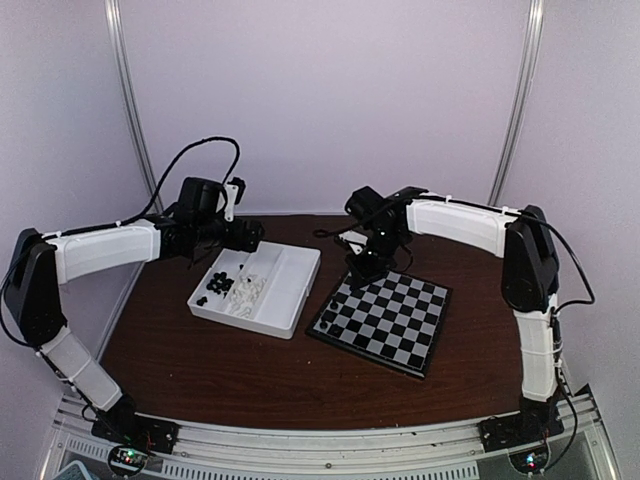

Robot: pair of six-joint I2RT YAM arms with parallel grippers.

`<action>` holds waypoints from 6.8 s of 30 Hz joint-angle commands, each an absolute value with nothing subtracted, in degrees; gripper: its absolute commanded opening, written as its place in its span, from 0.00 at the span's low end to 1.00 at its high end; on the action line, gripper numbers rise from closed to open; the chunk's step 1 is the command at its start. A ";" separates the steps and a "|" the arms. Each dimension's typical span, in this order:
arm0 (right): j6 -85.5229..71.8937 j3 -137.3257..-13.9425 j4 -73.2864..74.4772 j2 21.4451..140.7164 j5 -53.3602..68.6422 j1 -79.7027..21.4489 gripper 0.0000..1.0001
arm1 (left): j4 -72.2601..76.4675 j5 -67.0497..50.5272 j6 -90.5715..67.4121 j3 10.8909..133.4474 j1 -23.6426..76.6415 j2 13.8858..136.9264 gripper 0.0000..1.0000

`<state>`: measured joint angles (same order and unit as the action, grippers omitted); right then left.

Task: Set up the chess pieces on the board
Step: Place the chess piece on the chessboard, then pick up the chess piece from the chessboard, then place the chess piece on the chessboard.

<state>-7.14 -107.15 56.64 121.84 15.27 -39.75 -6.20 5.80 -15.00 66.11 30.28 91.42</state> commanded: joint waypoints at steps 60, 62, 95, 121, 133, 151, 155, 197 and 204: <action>-8.17 -101.98 53.73 124.16 16.20 -46.82 0.12 | -7.54 8.11 -19.16 62.53 26.98 86.04 0.98; -8.17 -102.00 53.75 124.19 16.26 -46.84 0.13 | -7.48 8.04 -19.16 62.58 26.98 86.07 0.98; -7.80 -102.14 53.66 123.66 12.47 -46.99 0.05 | -7.33 7.20 -19.07 62.23 26.59 86.52 0.98; -11.82 -110.48 46.68 126.99 3.99 -32.91 0.04 | -7.59 8.17 -18.63 61.26 26.37 85.26 0.98; -11.59 -114.70 47.23 132.44 3.21 -31.73 0.05 | -7.31 7.74 -18.68 61.65 26.28 85.96 0.98; -11.69 -116.45 47.54 134.92 3.27 -30.51 0.06 | -7.57 7.83 -18.11 62.38 26.28 86.85 0.98; -11.69 -116.63 47.89 135.18 2.97 -30.50 0.07 | -7.69 7.88 -17.94 62.58 26.27 87.01 0.98; -11.07 -114.52 49.11 132.89 2.05 -30.43 0.09 | -8.18 7.98 -17.94 62.40 26.19 87.13 0.98; -11.07 -114.21 49.14 132.56 2.39 -30.41 0.10 | -8.22 7.91 -18.00 62.40 26.19 87.26 0.98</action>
<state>-10.87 -115.22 47.42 134.17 3.33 -30.74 -9.10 7.79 -18.57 61.49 26.65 86.80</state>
